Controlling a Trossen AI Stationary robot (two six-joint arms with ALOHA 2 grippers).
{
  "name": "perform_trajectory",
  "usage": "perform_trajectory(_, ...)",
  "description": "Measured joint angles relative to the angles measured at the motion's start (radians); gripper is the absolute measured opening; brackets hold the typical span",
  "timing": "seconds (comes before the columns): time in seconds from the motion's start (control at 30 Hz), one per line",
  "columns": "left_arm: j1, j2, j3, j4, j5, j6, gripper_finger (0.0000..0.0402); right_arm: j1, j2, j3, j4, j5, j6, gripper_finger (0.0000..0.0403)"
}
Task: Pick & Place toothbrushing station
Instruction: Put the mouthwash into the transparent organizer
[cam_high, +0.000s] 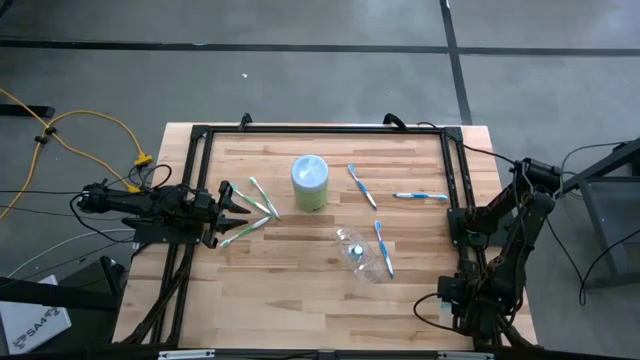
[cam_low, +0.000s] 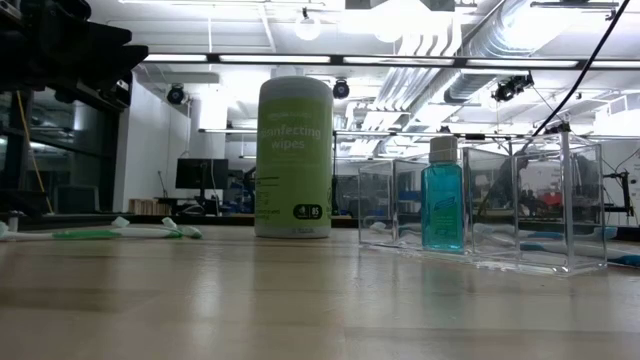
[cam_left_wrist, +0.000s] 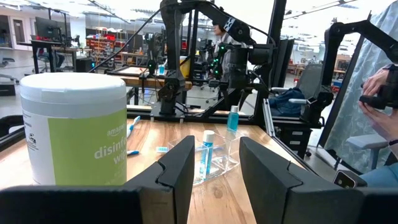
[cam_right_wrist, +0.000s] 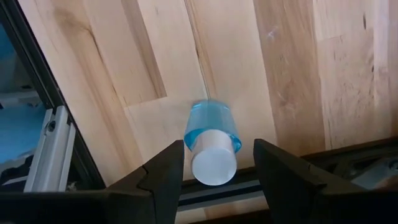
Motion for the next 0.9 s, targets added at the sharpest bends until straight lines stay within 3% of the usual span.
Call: perform_trajectory(0.9,0.000,0.000,0.000,0.000,0.000,0.000,0.0124,0.005,0.014,0.000,-0.003,0.003,0.004,0.0174)
